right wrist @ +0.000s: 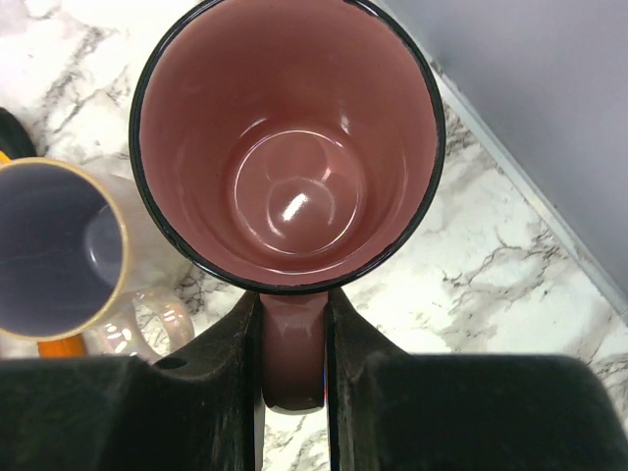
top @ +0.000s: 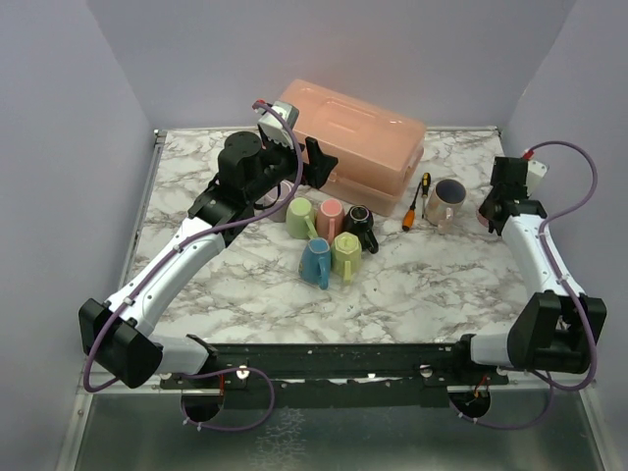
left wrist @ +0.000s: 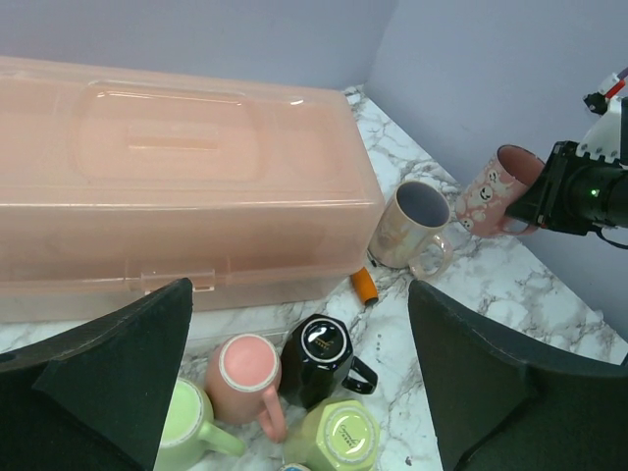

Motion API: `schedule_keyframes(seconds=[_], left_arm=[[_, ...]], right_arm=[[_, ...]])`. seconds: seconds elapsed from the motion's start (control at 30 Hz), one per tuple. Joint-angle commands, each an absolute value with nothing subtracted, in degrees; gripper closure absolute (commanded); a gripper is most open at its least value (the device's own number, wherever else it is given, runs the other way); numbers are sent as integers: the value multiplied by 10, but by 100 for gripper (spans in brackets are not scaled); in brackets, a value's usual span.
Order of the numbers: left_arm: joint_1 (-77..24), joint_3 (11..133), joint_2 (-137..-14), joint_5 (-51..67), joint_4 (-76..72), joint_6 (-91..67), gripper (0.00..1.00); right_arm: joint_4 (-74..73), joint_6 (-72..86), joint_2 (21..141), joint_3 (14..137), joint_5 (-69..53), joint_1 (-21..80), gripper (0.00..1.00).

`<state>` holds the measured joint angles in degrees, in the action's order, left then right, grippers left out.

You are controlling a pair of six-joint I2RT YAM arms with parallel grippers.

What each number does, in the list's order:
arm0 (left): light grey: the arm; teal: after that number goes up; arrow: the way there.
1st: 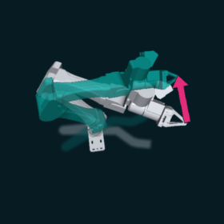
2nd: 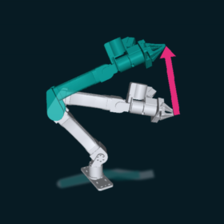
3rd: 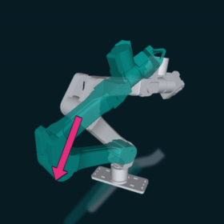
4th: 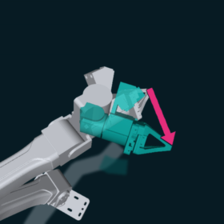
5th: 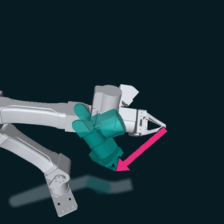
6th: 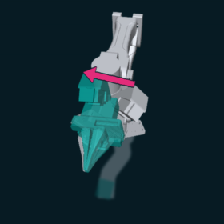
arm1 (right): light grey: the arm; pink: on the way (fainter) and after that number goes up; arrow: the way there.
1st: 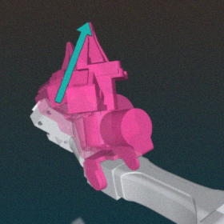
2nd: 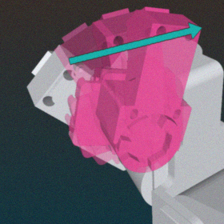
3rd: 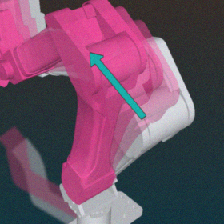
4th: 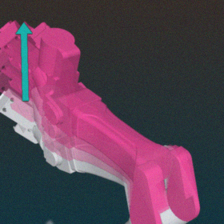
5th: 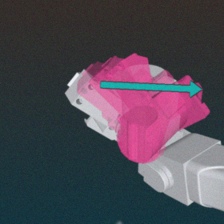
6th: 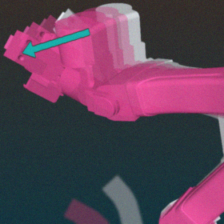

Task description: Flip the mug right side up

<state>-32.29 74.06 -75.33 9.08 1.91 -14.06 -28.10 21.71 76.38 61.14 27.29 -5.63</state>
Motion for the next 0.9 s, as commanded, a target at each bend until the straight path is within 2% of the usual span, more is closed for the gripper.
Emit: schedule_keyframes(seconds=[0.0, 0.23, 0.77, 0.87], left_arm=[[-325, 733, -755, 81, 22, -142, 9], [-325, 731, -756, 82, 25, -143, 9], [-325, 749, -766, 85, 25, -154, 9], [-325, 750, -766, 85, 25, -154, 9]], right_arm=[[-204, 234, 766, 612, 221, -88, 100], [-138, 183, 795, 577, 155, -96, 100], [-124, 152, 822, 537, 159, -97, 99], [-132, 140, 822, 534, 156, -97, 94]])
